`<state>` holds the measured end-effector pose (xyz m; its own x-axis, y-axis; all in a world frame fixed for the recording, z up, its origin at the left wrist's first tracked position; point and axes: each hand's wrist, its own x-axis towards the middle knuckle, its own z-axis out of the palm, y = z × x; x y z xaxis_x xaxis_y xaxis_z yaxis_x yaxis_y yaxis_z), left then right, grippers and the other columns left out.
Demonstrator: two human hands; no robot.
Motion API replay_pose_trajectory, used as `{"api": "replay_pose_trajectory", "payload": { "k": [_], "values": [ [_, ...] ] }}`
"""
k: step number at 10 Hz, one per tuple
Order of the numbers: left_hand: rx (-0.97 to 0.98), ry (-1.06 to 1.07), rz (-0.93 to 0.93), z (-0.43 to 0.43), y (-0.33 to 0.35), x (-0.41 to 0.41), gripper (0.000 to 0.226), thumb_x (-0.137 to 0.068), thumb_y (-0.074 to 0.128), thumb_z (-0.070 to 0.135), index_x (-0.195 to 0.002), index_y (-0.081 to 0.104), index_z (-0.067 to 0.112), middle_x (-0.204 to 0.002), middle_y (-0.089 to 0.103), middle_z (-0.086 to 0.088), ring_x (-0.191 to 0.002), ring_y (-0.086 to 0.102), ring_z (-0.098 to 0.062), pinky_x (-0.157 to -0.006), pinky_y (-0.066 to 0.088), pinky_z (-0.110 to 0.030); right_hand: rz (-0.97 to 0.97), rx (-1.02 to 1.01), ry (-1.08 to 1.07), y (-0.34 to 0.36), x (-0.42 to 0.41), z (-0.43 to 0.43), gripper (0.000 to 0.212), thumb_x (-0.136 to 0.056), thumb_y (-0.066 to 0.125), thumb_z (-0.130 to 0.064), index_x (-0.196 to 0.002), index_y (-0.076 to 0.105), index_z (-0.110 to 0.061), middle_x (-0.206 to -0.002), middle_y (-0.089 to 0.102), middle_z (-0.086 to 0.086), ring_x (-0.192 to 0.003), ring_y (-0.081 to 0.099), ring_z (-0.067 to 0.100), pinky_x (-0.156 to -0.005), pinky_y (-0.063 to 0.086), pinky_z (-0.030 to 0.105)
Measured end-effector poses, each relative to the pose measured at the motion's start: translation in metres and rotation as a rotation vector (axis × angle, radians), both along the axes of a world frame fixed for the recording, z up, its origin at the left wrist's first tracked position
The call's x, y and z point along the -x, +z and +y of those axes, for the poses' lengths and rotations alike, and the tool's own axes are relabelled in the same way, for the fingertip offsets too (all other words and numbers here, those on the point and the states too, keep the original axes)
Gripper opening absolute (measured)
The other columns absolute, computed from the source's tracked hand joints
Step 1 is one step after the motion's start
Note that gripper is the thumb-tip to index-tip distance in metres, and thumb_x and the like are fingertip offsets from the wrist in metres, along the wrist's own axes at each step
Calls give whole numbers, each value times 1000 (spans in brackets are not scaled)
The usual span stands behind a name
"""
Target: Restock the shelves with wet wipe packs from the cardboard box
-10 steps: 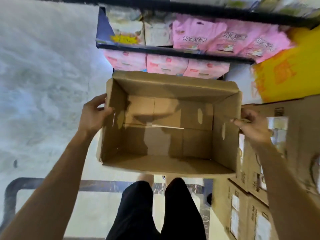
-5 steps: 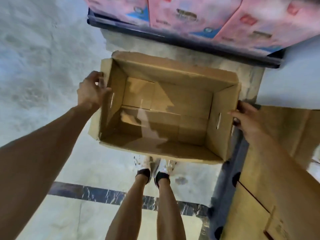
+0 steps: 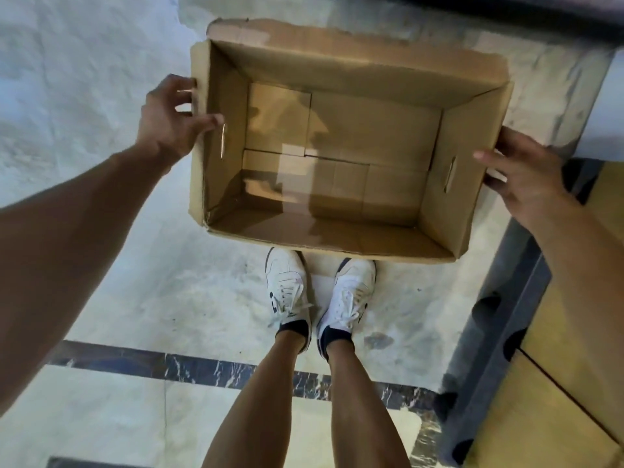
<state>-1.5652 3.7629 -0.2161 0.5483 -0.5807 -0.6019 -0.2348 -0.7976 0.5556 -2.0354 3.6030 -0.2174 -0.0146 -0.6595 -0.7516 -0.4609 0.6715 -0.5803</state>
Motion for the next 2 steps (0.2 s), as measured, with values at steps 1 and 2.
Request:
{"api": "replay_pose_trajectory", "payload": {
  "k": [1,2],
  "values": [
    [-164,-102,-150,-9,17,1,76,-71,88,39,-138,54,25,-136,62,-4,-114,65,-26,-92,56,-45,262,63,191,23,-12,-3,55,-83,83,-21,-134,63,-25,-134,67,-2,-124,63,22,-103,54,46],
    [-374,-403,-344,-25,63,13,79,-78,83,38,-146,46,26,-139,51,-16,-125,52,-42,-98,49,-53,590,114,521,67,-42,-6,73,-86,81,-28,-149,45,-18,-146,49,16,-132,52,37,-106,47,48]
  ]
}}
